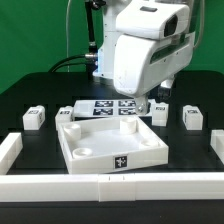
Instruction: Assemble one leg
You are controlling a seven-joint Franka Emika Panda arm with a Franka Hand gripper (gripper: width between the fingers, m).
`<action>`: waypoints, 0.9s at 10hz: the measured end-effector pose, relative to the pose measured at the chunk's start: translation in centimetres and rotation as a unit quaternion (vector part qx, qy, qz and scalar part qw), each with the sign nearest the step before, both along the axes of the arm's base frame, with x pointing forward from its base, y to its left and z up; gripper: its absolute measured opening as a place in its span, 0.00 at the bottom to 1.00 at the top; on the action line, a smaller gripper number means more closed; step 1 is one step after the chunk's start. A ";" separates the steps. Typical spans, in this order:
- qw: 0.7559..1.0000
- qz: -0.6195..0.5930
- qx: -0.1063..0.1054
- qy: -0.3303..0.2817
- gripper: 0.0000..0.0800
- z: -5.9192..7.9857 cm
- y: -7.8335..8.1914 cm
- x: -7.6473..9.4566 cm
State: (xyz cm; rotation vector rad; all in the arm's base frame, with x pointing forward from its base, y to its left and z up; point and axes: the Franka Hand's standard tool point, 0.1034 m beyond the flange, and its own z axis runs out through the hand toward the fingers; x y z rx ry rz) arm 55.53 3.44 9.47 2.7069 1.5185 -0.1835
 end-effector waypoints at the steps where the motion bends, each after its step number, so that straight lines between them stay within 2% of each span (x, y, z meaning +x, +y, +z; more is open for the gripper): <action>1: 1.000 0.009 -0.006 0.003 0.81 0.0 0.0 0.1; 8: 1.000 0.012 -0.005 0.004 0.81 -0.1 0.0 0.0; 9: 0.999 0.044 -0.001 0.014 0.81 -0.6 -0.6 -0.8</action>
Offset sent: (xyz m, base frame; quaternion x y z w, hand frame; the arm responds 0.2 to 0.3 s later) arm 0.0000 0.0000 0.0000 0.0000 0.0000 0.0000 1.0000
